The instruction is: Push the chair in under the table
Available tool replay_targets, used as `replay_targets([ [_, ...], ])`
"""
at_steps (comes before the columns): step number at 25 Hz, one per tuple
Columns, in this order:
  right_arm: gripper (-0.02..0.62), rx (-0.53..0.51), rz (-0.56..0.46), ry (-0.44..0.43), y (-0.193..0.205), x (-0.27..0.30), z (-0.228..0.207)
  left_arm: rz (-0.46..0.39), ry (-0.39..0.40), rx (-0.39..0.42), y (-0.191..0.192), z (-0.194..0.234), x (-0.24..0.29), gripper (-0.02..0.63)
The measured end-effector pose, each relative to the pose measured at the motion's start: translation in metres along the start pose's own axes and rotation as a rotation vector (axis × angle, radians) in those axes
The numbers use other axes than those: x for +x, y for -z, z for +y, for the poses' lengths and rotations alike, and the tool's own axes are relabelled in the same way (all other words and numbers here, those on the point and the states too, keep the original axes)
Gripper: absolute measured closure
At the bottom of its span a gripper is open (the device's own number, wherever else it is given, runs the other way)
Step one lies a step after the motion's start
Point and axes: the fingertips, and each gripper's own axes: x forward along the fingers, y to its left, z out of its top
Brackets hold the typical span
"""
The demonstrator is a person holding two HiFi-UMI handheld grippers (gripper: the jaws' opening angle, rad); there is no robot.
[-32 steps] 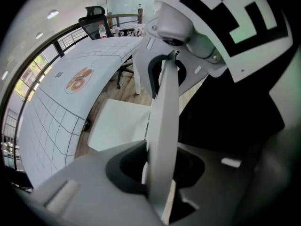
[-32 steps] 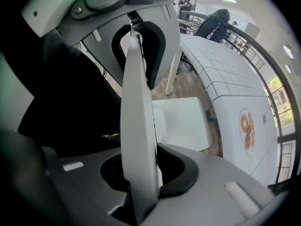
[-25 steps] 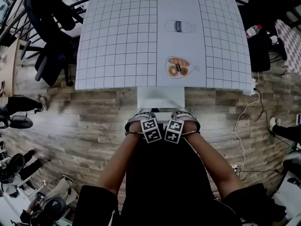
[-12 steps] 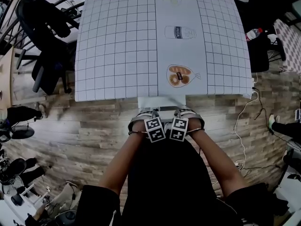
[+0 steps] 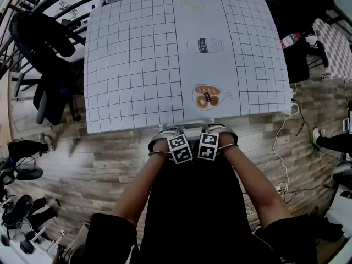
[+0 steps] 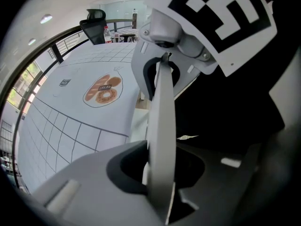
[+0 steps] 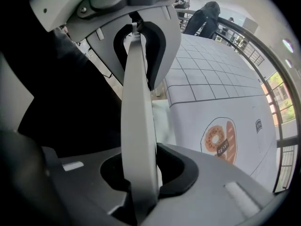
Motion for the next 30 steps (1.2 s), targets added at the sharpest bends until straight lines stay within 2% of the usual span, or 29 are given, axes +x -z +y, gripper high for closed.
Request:
replay_targets([
  [7, 0.512, -0.008, -0.005, 0.014, -0.002, 0.001, -0.02, 0.0, 0.025, 0.004, -0.002, 0.02, 0.0, 0.511],
  [15, 0.511, -0.013, -0.007, 0.008, 0.0, 0.001, -0.034, -0.001, 0.033, -0.028, -0.007, 0.033, 0.001, 0.508],
  [30, 0.506, -0.024, -0.024, -0.018, -0.003, 0.01, -0.048, 0.013, 0.043, -0.058, -0.002, 0.048, 0.008, 0.497],
])
